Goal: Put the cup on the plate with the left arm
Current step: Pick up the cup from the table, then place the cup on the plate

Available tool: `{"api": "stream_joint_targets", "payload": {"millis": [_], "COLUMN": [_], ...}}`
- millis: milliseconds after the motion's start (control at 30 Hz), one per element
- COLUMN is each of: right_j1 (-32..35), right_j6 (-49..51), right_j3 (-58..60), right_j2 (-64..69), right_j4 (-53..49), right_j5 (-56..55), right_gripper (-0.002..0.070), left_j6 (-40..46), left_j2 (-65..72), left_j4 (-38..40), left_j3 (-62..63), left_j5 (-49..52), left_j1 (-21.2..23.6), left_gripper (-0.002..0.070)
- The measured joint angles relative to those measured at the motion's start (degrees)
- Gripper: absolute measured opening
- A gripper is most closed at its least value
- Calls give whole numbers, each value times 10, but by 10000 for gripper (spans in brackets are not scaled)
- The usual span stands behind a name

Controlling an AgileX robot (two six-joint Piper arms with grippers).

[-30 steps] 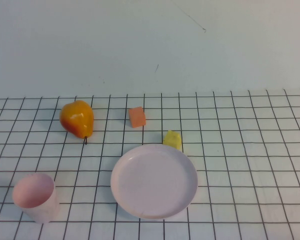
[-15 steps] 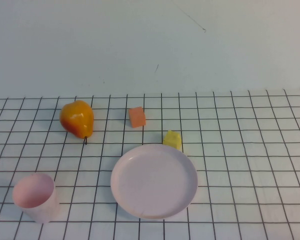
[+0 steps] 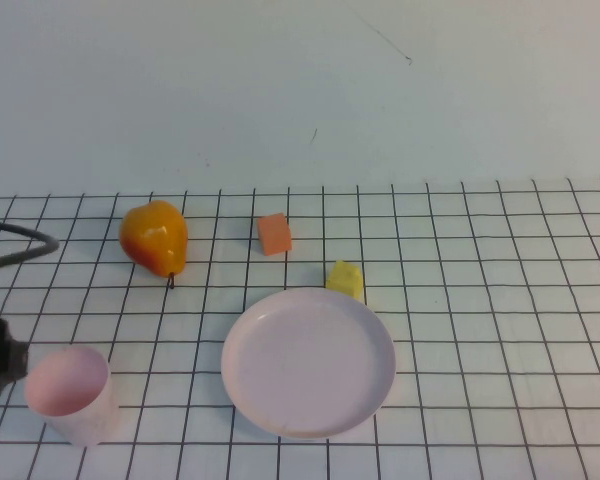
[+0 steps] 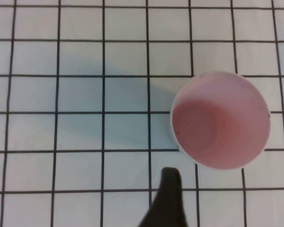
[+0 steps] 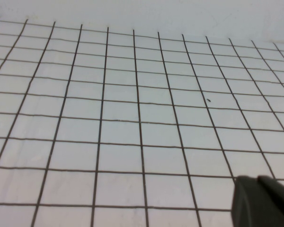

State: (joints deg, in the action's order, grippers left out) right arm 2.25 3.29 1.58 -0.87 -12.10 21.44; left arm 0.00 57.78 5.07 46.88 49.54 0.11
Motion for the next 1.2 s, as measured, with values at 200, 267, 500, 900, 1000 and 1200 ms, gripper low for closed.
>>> {"api": "stream_joint_targets", "payload": {"millis": [200,267,500,900,1000,1200], "right_j1": [0,0,0,0,0,0], "right_j6": [0,0,0,0,0,0], "right_j3": [0,0,0,0,0,0], "right_j2": [0,0,0,0,0,0], "right_j4": [0,0,0,0,0,0], "right_j5": [0,0,0,0,0,0], "right_gripper": [-2,-2,-2,-2,-2,-2], "left_j6": [-16,-18,-19,-4,33,123], "left_j2": [111,149,265,367,367,367], "left_j4": [4,6,6,22,63,196], "left_j3": [24,31,54,73,83,135], "left_j5": [-24,-31,-78,-99,-89,-49], "left_j1": [0,0,0,0,0,-26], "left_gripper": [587,571,554,108,35,21]}}
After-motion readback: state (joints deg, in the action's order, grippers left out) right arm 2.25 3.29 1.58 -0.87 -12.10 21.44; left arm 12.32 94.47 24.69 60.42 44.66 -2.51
